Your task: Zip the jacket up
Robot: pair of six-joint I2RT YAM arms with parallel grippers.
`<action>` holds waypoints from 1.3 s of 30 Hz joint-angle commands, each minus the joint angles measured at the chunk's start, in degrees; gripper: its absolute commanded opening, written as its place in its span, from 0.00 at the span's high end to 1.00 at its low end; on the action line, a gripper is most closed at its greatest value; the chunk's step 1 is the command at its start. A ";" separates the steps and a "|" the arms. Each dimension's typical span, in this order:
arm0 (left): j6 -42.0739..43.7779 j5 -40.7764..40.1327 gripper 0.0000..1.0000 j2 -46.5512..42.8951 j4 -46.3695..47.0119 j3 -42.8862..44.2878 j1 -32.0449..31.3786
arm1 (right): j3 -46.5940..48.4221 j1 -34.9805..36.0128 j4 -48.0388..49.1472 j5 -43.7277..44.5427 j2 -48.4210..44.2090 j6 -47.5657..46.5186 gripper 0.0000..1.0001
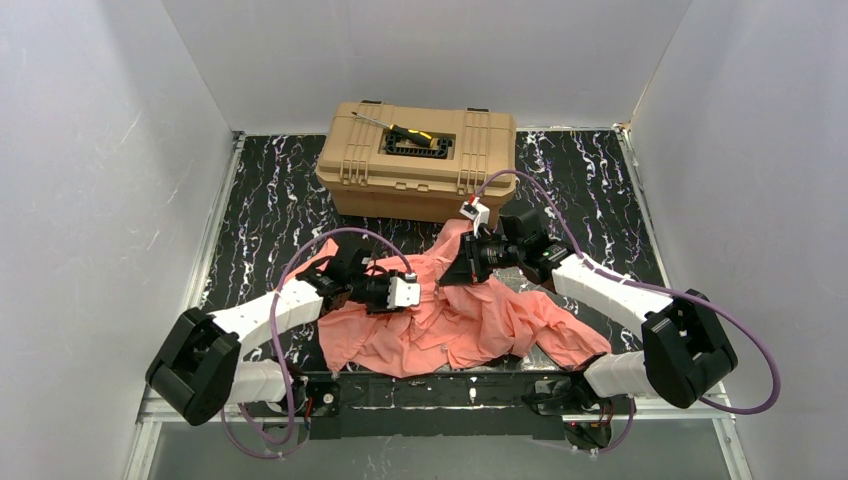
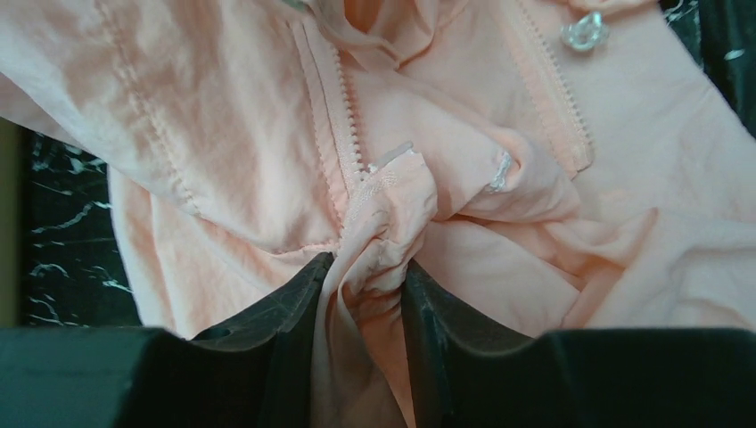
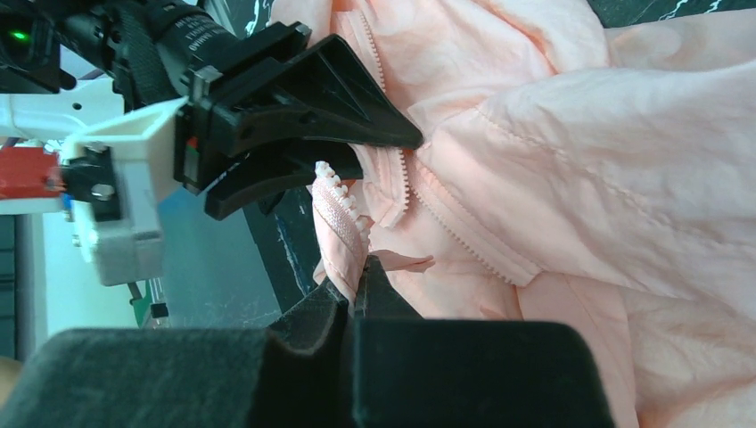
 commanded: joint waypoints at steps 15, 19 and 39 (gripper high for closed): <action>-0.11 7.40 1.00 -4.15 -2.56 1.81 0.61 | 1.55 -0.22 0.33 -2.67 2.00 -1.05 0.99; -0.02 6.35 0.97 -4.56 -2.70 1.90 0.61 | 1.26 -0.22 0.36 -2.91 2.10 -1.09 0.99; 15.22 2.21 0.74 -14.19 15.82 -5.65 -0.21 | 6.15 0.26 -6.78 -1.13 4.03 -2.29 0.99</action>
